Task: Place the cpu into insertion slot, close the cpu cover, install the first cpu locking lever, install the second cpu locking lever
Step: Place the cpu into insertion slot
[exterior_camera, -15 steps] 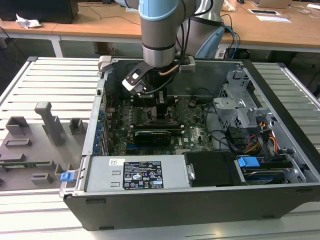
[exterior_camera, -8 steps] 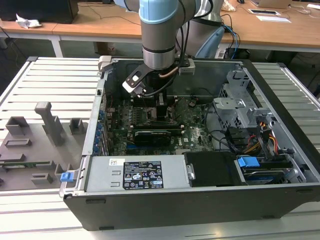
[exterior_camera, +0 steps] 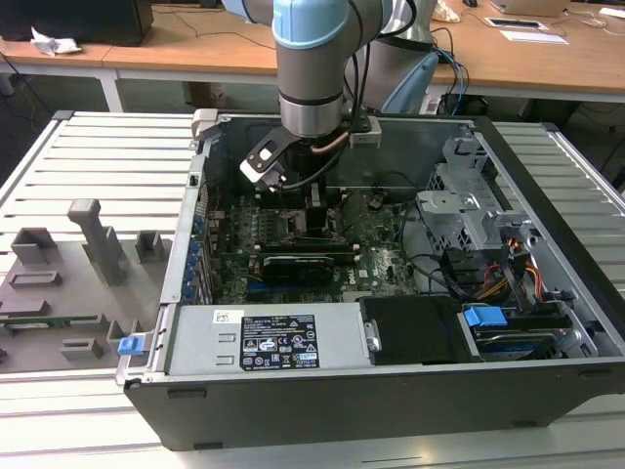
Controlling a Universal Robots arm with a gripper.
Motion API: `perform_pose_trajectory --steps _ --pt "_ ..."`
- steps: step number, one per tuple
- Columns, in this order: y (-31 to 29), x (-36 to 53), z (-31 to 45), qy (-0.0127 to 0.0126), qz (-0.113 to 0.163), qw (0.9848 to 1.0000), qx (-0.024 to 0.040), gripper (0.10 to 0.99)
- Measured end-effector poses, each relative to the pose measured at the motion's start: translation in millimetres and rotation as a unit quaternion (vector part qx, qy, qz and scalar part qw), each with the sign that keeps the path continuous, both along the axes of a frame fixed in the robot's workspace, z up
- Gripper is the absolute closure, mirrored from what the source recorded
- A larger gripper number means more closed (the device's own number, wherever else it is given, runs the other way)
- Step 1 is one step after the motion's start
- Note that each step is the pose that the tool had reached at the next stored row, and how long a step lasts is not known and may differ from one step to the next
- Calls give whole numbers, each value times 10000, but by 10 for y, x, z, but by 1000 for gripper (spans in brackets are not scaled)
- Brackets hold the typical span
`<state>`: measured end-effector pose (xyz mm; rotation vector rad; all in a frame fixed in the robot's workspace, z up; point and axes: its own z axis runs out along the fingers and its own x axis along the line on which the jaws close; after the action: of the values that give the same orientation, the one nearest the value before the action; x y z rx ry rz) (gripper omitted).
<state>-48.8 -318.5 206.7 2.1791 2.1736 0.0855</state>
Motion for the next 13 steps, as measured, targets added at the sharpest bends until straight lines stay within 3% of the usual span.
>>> perform_pose_trajectory --steps 13 --pt "40 6 -42 0 -43 10000 -3 545"
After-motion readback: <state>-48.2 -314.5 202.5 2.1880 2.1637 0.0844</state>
